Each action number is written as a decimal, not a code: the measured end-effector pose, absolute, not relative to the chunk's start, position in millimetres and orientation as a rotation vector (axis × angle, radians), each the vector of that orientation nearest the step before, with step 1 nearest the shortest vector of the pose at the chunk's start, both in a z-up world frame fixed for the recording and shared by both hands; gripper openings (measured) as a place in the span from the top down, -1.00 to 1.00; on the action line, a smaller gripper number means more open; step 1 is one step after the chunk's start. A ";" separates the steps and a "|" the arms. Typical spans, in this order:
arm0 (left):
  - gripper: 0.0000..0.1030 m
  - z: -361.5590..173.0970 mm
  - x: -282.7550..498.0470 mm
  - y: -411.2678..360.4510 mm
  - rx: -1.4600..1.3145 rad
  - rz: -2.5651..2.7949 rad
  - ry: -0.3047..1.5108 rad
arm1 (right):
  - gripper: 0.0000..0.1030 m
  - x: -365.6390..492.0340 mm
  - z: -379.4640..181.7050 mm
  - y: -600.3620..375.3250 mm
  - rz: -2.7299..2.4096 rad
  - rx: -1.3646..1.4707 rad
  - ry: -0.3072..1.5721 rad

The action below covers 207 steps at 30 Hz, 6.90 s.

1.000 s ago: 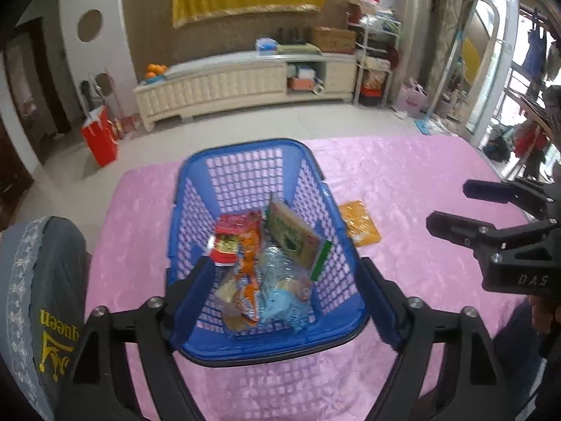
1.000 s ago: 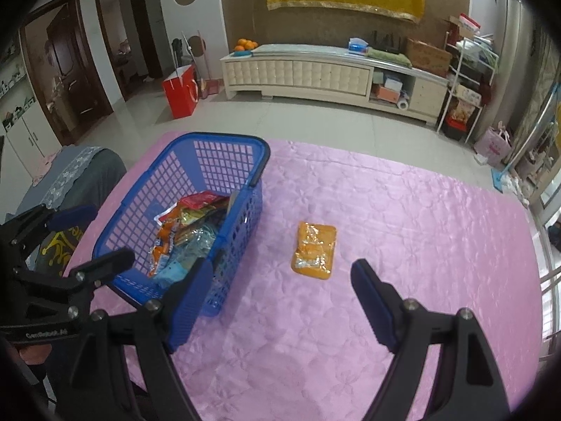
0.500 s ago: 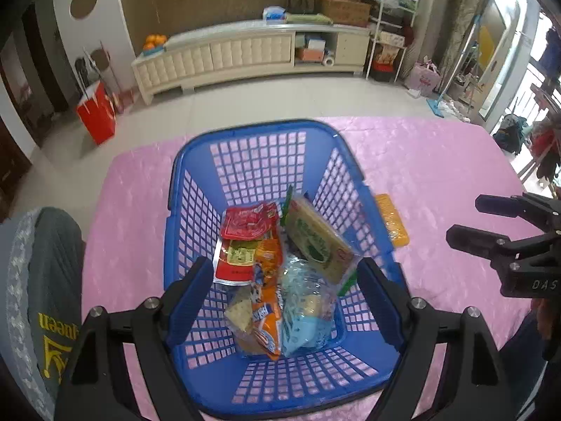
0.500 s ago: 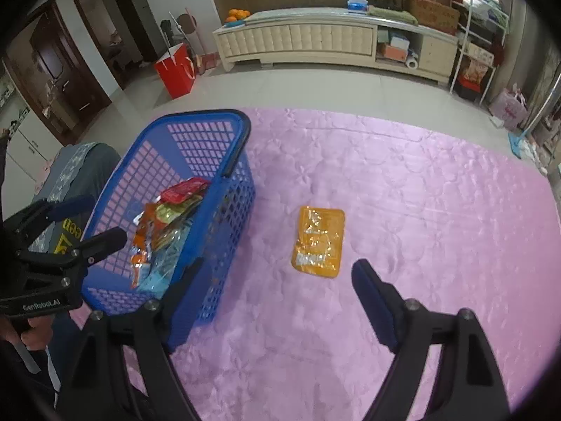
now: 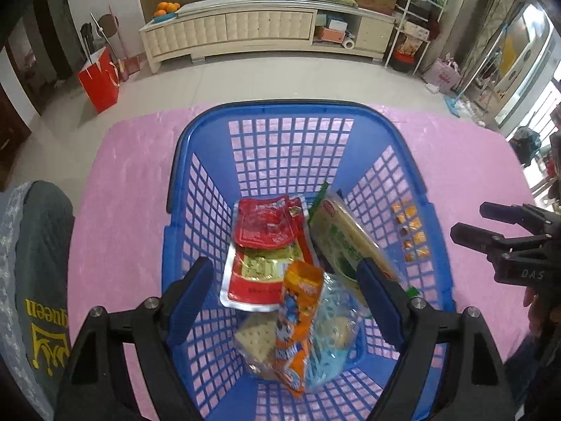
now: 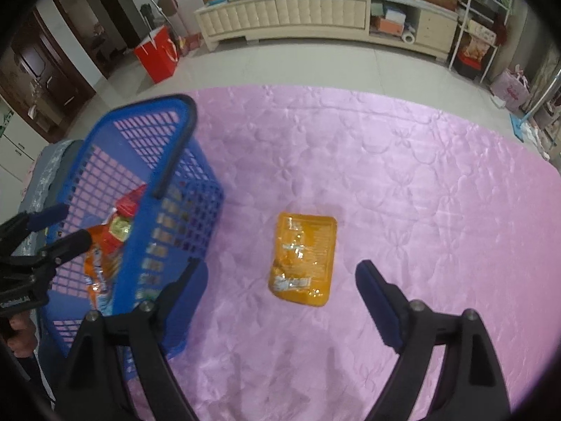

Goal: Organize snacks

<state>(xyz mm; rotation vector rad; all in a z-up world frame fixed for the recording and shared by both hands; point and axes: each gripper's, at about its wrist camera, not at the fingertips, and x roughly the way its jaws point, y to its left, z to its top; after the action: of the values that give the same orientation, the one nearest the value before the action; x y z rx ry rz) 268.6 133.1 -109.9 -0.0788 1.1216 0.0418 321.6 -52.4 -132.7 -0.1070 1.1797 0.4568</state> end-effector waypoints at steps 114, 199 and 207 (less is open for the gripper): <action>-0.60 -88.4 232.3 137.9 -0.081 0.054 1.043 | -0.98 280.7 -101.2 -39.2 0.500 -0.148 1.064; -0.60 -66.1 197.0 177.0 -0.050 0.133 0.967 | 0.10 257.5 -75.3 57.6 0.699 -0.266 0.951; -0.60 -81.1 200.2 187.0 -0.046 0.152 0.990 | 0.10 261.6 -99.0 70.8 0.708 -0.282 1.004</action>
<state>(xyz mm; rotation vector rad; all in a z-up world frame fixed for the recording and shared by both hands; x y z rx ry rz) 200.2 187.0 -81.1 -0.0457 0.9902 0.1522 261.6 70.8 -99.0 -0.2815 1.0044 0.7081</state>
